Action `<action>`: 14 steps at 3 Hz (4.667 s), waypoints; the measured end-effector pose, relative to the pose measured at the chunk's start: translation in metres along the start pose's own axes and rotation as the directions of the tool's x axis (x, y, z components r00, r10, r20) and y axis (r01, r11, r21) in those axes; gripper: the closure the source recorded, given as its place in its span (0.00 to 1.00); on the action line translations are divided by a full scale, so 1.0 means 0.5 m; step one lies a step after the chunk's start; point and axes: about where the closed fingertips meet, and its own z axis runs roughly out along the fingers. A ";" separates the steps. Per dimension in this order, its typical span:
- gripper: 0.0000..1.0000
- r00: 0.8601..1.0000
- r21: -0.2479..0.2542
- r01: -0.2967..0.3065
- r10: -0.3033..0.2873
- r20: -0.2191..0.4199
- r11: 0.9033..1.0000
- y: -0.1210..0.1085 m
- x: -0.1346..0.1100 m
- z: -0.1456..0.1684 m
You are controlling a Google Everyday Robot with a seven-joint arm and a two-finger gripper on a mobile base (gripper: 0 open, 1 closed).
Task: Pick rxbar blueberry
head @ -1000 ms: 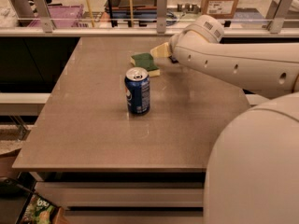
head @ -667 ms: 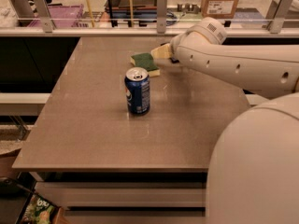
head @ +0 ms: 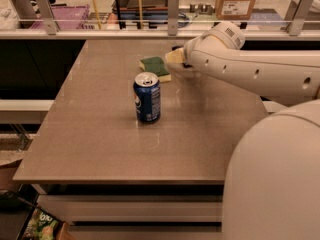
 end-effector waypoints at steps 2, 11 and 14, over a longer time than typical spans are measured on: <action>0.61 1.000 -0.002 0.001 -0.001 0.001 1.000 0.003 -0.001 0.000; 0.00 1.000 -0.009 0.006 -0.006 0.005 1.000 0.013 -0.007 -0.003; 0.00 0.999 -0.001 0.011 -0.011 0.033 1.000 -0.047 -0.060 -0.096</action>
Offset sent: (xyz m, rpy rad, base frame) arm -0.0001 0.0006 0.0002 0.0002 -0.0002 0.0010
